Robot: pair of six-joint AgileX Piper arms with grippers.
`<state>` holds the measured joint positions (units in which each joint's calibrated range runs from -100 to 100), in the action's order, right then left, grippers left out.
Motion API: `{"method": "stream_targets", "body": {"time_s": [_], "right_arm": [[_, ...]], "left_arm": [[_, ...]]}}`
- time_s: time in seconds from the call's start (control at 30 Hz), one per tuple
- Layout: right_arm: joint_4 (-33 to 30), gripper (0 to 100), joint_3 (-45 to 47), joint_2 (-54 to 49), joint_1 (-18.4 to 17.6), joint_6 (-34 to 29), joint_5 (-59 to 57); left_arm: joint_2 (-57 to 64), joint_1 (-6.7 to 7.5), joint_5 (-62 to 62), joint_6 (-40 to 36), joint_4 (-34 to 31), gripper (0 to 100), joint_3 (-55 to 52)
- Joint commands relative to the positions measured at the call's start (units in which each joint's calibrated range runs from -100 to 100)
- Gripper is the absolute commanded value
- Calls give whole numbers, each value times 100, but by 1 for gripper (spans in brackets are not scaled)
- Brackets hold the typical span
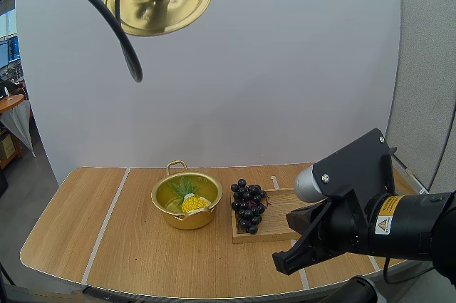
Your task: Open the pot, put the pineapple inside, and close it
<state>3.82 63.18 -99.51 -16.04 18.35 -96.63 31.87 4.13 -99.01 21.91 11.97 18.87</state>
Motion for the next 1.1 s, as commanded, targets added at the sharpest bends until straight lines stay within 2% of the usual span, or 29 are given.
{"method": "stream_targets", "body": {"time_s": [0.0,0.17,0.47,0.63,0.9,1.07], "right_arm": [[-43,0,17,-49,20,-23,74],[-31,0,17,-49,20,-23,74],[-31,0,17,-49,20,-23,74],[-31,0,17,-49,20,-23,74],[-31,0,17,-49,20,-23,74],[-31,0,17,-49,20,-23,74]], "left_arm": [[-59,7,-99,-16,-54,0,-252],[-75,7,-99,63,-167,0,-1047],[-481,7,-99,245,-167,0,-3174],[-1005,7,987,335,-167,0,-4082],[-1820,7,2337,845,-87,0,-4876],[-2333,7,2716,1065,297,0,-4889]]}}
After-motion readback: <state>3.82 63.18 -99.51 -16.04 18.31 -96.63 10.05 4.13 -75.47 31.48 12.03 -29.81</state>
